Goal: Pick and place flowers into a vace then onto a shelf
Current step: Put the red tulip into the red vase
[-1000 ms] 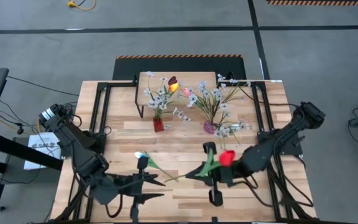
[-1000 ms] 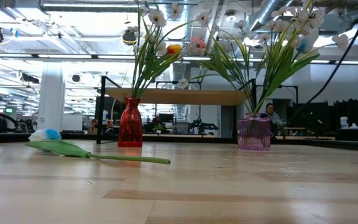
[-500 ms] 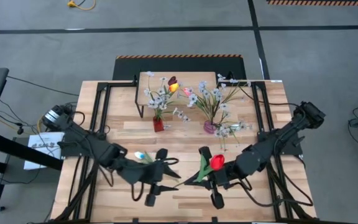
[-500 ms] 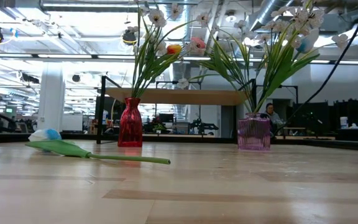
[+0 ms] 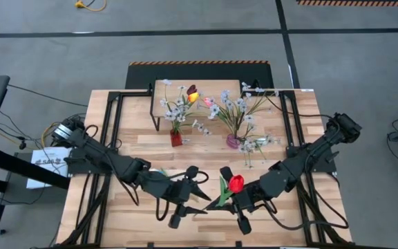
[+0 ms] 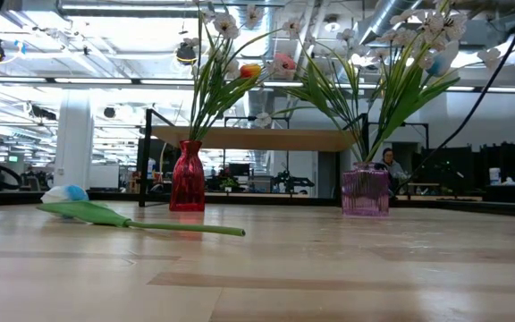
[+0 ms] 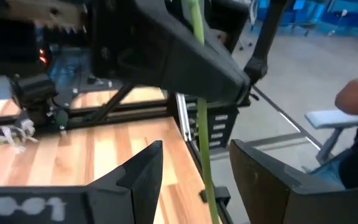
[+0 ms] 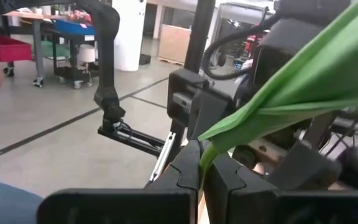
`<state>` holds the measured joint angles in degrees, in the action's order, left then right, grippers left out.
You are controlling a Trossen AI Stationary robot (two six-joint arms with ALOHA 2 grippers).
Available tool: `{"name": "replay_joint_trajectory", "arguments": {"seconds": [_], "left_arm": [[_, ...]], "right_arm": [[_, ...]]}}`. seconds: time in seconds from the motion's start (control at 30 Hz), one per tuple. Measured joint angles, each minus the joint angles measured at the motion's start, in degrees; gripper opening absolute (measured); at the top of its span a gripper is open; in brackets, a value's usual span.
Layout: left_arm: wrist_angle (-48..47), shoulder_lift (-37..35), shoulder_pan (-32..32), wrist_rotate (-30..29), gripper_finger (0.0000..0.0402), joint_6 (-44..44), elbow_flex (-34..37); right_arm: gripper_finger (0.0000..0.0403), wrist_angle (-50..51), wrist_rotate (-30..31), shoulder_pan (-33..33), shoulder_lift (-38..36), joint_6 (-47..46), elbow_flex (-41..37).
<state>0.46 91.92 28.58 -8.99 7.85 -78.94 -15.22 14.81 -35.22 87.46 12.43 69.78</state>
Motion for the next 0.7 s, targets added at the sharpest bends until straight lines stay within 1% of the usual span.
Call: {"name": "replay_joint_trajectory", "arguments": {"seconds": [0.13, 0.27, 0.33, 0.43, 0.67, 0.7], "left_arm": [[0.5, 1.2, -1.0, 2.6, 0.0176, 0.0, 0.0], [0.9, 1.2, -1.3, 2.3, 0.0174, -0.1, 0.0], [0.7, 1.3, -1.3, 2.3, 0.0165, -0.5, 0.0], [0.5, 1.3, -1.3, 2.4, 0.0133, -1.2, 0.0], [0.2, 1.3, -1.2, 2.7, 0.0020, -2.8, 0.0], [0.1, 1.3, -1.2, 2.7, 0.0011, -2.8, 0.0]], "right_arm": [[0.0000, 0.2, 0.0, 0.0, 0.0, 0.2, 0.0], [0.0000, 0.4, -0.9, 0.0, 0.0, 1.0, 0.0], [0.0000, 0.4, -1.4, 0.0, 0.0, 1.0, 0.0], [0.0000, 0.9, -1.4, 0.0, 0.0, 1.1, 0.0], [0.0000, 1.7, -1.4, 0.1, 0.0, 1.1, -0.1], [0.0000, 1.7, -1.4, 0.1, 0.0, 1.1, -0.1]]}}
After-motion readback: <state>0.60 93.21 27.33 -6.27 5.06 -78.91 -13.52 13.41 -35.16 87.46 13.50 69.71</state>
